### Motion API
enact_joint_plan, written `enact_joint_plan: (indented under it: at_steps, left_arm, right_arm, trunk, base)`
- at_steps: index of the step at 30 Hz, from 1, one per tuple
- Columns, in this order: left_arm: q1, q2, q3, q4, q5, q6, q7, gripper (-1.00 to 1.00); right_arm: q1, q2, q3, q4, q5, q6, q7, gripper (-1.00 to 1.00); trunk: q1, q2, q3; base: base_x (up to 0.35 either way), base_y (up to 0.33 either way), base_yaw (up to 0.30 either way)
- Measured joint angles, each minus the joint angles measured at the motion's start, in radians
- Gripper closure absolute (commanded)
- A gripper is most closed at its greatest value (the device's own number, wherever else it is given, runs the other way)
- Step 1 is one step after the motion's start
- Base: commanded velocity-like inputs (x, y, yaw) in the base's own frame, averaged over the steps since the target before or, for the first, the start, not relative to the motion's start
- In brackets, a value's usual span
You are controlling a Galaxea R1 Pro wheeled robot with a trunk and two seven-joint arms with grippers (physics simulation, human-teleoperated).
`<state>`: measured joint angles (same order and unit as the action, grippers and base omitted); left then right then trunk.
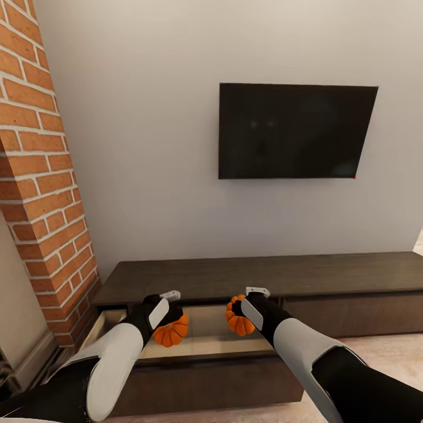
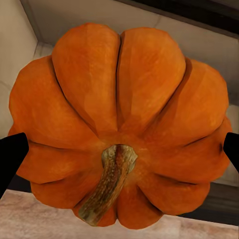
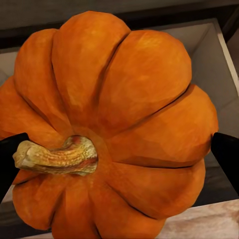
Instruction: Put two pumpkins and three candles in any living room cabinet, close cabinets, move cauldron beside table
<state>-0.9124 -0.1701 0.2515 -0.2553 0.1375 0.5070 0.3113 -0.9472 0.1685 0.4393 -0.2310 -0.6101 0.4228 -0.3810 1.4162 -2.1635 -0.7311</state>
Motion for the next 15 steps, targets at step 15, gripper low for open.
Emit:
enact_joint_plan:
  at_steps: [15]
  left_arm:
    - [0.000, -0.001, 0.000, 0.000, 0.001, -0.036, 0.000, 1.00]
  right_arm:
    - [0.002, 0.000, 0.001, -0.002, 0.001, -0.003, 0.000, 1.00]
  trunk:
    - [0.035, -0.063, -0.028]
  base:
    - [0.000, 0.000, 0.000]
